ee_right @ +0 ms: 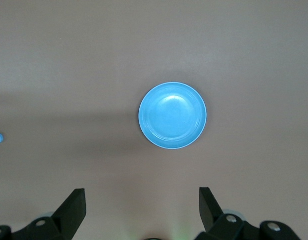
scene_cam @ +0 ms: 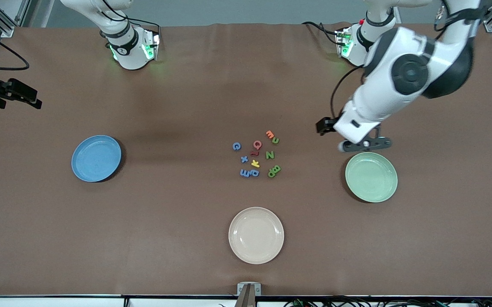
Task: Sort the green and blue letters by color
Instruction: 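Move the left gripper and the right gripper toward the letter pile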
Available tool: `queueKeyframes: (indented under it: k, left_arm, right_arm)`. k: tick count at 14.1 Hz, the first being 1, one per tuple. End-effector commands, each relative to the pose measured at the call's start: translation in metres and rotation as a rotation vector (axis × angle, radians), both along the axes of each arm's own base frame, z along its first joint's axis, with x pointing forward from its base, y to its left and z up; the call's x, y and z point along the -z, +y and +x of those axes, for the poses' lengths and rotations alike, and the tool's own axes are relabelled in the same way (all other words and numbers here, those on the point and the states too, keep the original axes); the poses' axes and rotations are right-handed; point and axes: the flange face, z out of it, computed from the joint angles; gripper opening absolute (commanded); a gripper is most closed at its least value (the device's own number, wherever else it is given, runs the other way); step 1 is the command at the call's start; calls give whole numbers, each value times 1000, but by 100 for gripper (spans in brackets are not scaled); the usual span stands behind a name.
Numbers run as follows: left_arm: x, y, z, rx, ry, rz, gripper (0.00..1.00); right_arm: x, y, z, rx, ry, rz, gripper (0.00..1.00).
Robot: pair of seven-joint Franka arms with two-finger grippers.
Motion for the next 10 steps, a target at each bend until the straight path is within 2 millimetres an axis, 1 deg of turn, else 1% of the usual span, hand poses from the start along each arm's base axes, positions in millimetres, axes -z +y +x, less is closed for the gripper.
queueKeyframes:
  k: [1,2,3,4,5,6,8,9,10]
  left_arm:
    - [39,-38,-4,-70,-14,-19,100]
    - [57,-53,-6,-77,-28,-21,100]
    - [76,-63,-12,-80,-39,-7,100]
    - [97,-76,-16,-94,-57,-4,100]
    - [118,-90,-23,-112,-65,-5,100]
    - [135,-97,-24,-151,-60,-12,100]
    - [161,-110,-31,-158,-50,7,100]
    - [171,-115,-34,-145,-55,22,100]
    - [180,-118,-35,-167,-57,28,100]
  right_arm:
    - [46,-1,38,-11,62,8,100]
    - [74,-2,51,-13,99,2,100]
    - [86,4,55,-21,122,4,100]
    - [89,22,54,-36,133,1,100]
    - [91,47,54,-35,134,-7,100]
    - [95,77,55,16,134,-13,100]
    - [118,143,59,107,126,-4,100]
    - [132,181,61,99,123,21,100]
    - [147,211,61,79,126,47,100]
